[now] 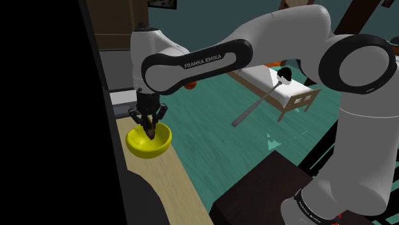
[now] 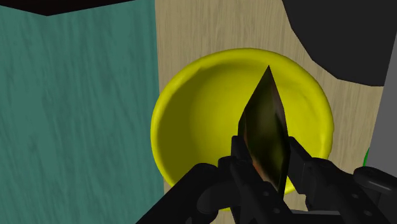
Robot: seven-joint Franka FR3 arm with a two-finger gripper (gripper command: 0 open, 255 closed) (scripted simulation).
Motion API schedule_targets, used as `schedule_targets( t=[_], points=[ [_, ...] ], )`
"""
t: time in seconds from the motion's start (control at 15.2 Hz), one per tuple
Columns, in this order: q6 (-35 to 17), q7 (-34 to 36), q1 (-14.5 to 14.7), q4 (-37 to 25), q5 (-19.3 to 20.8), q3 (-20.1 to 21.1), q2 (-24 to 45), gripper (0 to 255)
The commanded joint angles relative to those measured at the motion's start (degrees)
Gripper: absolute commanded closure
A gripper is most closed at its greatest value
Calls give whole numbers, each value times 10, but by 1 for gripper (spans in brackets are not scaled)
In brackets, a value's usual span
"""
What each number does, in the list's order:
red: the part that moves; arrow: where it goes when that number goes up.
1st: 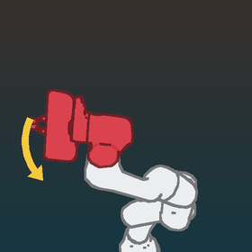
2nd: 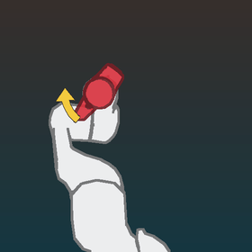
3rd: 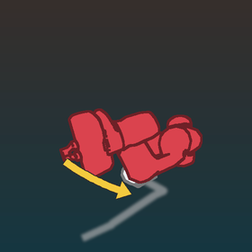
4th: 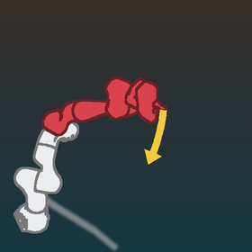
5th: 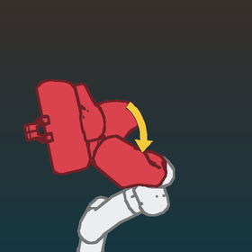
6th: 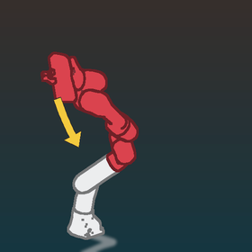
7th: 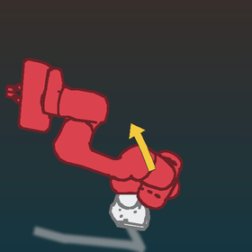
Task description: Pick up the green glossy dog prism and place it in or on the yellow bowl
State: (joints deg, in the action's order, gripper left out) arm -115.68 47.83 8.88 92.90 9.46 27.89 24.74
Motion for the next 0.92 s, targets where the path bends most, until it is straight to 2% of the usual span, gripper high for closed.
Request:
schedule_targets(
  t=[0.0, 0.2, 0.26, 0.59, 0.86],
  points=[
    [0, 0, 0, 0, 0, 0, 0, 255],
    [0, 0, 0, 0, 0, 0, 0, 255],
    [0, 0, 0, 0, 0, 0, 0, 0],
    [0, 0, 0, 0, 0, 0, 0, 0],
    [63, -8, -2, -46, -11, 5, -20, 0]
  ],
)
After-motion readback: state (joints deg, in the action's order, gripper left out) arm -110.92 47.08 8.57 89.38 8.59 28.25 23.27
